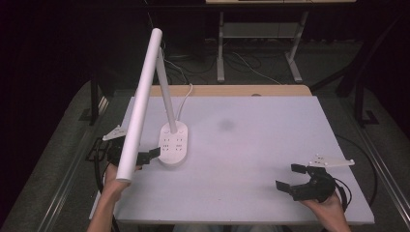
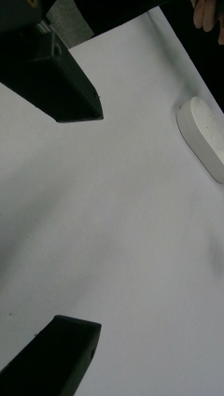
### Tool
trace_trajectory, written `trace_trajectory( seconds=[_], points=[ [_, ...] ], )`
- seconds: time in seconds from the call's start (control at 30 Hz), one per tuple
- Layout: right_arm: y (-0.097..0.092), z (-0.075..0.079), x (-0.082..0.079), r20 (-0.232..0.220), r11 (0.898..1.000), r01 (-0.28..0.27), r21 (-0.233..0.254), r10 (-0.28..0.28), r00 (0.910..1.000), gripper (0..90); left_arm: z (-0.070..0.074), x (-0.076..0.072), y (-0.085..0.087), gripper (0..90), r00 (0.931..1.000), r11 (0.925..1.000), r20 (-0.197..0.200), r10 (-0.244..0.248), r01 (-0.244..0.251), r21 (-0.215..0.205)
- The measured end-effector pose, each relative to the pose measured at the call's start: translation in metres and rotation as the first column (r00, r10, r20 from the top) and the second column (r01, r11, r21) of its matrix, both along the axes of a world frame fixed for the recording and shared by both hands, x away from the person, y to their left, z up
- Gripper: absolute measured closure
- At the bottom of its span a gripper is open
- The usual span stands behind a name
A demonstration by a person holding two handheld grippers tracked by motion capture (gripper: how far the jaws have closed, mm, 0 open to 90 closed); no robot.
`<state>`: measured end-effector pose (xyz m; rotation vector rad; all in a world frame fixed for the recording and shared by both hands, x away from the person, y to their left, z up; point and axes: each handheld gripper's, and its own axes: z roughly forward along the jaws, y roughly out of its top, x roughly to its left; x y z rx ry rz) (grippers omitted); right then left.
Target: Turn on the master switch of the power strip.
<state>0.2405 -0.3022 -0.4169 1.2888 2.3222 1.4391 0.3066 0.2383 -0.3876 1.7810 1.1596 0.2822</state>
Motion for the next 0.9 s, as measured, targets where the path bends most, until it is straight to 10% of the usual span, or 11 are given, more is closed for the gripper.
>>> trace_trajectory(
  seconds=[0.9],
  points=[
    [0.000, -0.001, 0.000, -0.003, 1.000, -0.007, -0.001, 0.007, 1.0000, 0.1, -0.031, -0.047, -0.043, 0.9, 0.9823, 0.9828, 0.032, -0.185, 0.184, 0.017]
  ],
)
